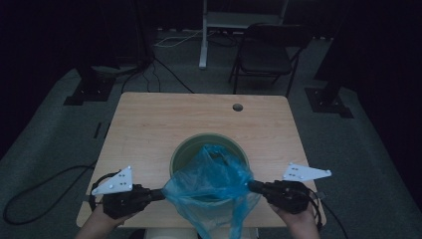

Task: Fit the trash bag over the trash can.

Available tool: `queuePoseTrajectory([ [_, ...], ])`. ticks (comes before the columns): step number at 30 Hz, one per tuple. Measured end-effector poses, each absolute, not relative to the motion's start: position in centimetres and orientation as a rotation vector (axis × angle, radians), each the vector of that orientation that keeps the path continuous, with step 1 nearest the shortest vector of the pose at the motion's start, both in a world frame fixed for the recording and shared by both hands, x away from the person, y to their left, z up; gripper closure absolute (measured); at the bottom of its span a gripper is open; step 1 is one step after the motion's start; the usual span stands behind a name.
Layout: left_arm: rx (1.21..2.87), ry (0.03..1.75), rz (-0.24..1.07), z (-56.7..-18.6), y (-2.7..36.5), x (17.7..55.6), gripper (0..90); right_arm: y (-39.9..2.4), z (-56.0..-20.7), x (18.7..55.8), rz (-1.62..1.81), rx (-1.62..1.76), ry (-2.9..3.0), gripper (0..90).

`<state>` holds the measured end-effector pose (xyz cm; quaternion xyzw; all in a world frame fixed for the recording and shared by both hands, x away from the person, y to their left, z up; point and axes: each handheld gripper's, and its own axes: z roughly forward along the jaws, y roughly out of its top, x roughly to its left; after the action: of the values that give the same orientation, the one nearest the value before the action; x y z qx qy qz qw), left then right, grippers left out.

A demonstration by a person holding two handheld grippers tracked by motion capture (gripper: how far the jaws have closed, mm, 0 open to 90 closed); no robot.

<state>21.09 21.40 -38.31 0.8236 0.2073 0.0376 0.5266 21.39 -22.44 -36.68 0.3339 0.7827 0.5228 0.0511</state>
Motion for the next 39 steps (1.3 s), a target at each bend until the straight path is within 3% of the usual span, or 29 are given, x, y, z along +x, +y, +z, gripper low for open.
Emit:
queuePoseTrajectory([
  [10,1.991,0.519,0.033,-40.0,22.4,20.9,90.0,-26.6,-39.3,21.7,1.630,1.190,2.324,89.2],
  [12,1.995,0.507,0.007,-40.2,22.4,20.8,88.2,-26.7,-39.8,21.8,1.669,1.212,2.328,84.0],
  [14,1.997,0.490,-0.011,-40.4,22.5,20.7,77.1,-26.7,-40.1,21.8,1.677,1.221,2.331,79.4],
  [15,1.998,0.496,-0.032,-40.5,22.8,20.7,65.1,-27.1,-40.6,21.9,1.720,1.263,2.338,62.4],
  [19,1.959,0.512,-0.054,-40.1,23.8,20.8,48.5,-28.3,-39.0,21.7,1.752,1.279,2.248,55.1],
  [22,1.928,0.554,-0.046,-39.5,24.6,20.9,40.4,-28.8,-37.0,21.6,1.781,1.235,2.175,49.0],
  [26,1.919,0.594,-0.018,-37.9,24.6,22.0,36.4,-28.4,-35.0,21.9,1.807,1.173,2.150,44.0],
  [30,1.926,0.623,-0.040,-36.2,22.8,24.1,31.6,-25.7,-32.5,24.6,1.802,1.091,2.217,38.2],
  [37,2.038,0.605,-0.108,-36.2,18.7,25.7,30.8,-21.4,-33.0,27.9,1.649,1.029,2.442,37.0],
  [38,2.039,0.610,-0.103,-36.3,18.5,25.7,30.2,-20.9,-33.2,28.2,1.625,1.022,2.476,40.6],
  [39,2.058,0.603,-0.104,-36.5,18.4,25.6,30.4,-20.1,-33.7,28.4,1.587,0.983,2.535,51.4],
])
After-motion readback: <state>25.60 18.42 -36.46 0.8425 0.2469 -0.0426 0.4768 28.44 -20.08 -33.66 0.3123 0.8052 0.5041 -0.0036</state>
